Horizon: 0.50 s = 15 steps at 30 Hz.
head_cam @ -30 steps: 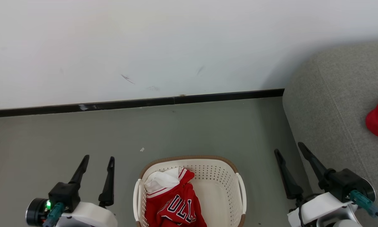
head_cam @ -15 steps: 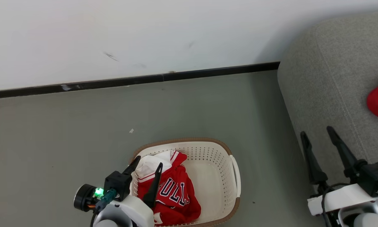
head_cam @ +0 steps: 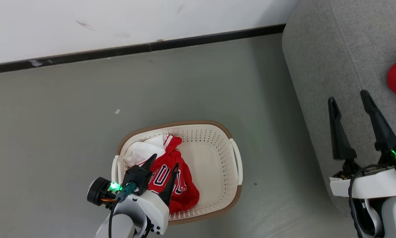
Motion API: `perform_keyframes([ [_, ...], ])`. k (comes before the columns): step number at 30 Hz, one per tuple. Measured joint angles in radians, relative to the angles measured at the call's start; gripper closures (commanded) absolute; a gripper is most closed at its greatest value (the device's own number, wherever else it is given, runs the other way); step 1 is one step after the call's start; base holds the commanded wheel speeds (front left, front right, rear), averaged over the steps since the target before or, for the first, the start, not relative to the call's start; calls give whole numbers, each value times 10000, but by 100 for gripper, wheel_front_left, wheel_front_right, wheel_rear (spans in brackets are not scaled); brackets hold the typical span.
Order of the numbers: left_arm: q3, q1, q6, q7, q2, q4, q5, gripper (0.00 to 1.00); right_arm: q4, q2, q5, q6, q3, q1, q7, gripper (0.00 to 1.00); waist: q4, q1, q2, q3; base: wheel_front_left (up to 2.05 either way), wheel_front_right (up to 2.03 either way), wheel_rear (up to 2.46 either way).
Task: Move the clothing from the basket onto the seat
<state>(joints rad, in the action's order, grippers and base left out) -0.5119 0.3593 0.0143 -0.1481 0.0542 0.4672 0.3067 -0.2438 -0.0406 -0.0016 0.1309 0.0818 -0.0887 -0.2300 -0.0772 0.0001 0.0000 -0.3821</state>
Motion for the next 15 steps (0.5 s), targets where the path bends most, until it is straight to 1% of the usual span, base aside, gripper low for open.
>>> perform_keyframes([
  [9,-75,568,12,-36,-94,1035,0,0,-362,-6,15,0,-309,-882,-6,0,-398,0,0,-1018,0,0,0],
  [15,-75,1115,142,-117,-111,1549,-19,0,-391,-8,35,0,-320,-1314,-77,0,-647,0,0,-1679,0,0,0],
])
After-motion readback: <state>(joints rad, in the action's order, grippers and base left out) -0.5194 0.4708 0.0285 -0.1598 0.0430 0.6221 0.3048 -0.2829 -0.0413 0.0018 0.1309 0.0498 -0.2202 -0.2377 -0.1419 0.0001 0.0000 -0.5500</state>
